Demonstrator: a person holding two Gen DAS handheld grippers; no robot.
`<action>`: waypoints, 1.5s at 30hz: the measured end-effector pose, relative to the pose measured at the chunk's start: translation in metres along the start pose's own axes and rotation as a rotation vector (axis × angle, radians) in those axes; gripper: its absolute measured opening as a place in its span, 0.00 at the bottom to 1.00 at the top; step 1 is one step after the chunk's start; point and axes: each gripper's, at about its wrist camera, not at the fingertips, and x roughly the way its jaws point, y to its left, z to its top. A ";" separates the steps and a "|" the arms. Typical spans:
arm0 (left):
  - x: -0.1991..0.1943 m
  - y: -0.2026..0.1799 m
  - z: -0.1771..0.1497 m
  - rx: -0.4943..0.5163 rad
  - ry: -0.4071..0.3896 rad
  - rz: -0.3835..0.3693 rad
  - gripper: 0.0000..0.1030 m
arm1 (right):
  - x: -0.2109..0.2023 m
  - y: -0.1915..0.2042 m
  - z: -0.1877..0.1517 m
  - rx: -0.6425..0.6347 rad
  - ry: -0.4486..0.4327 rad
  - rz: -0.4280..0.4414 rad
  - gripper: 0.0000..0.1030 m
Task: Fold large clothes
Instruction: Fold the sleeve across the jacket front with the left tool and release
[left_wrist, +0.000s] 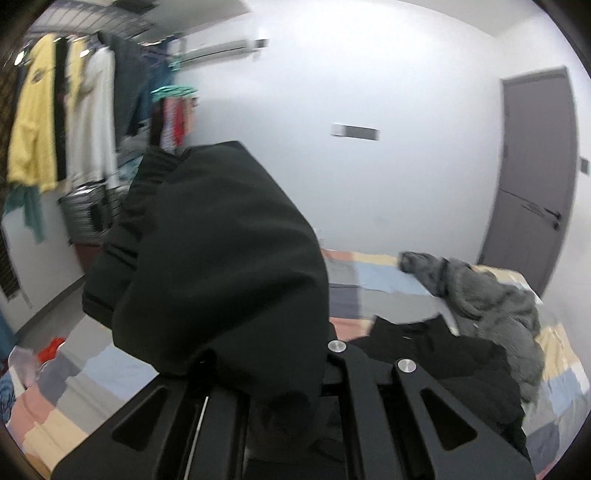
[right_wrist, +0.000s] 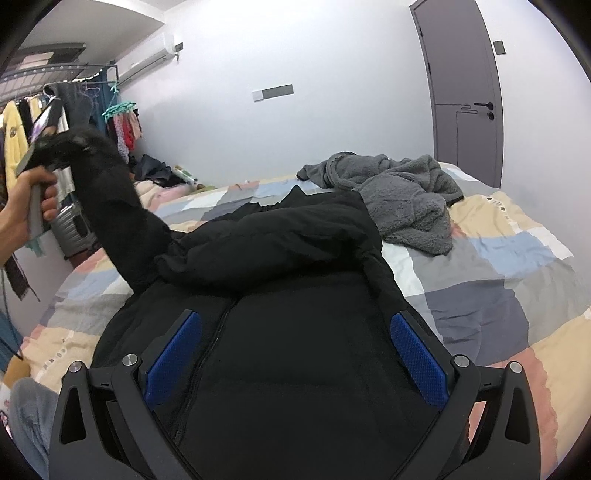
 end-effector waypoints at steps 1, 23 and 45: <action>0.000 -0.014 -0.003 0.011 -0.002 -0.015 0.06 | 0.000 0.000 0.000 -0.004 0.002 -0.009 1.00; 0.010 -0.208 -0.095 0.192 0.028 -0.281 0.09 | -0.014 -0.030 0.000 0.098 -0.038 0.029 1.00; 0.076 -0.263 -0.172 0.338 0.294 -0.297 0.14 | 0.012 -0.058 -0.002 0.166 0.031 0.012 1.00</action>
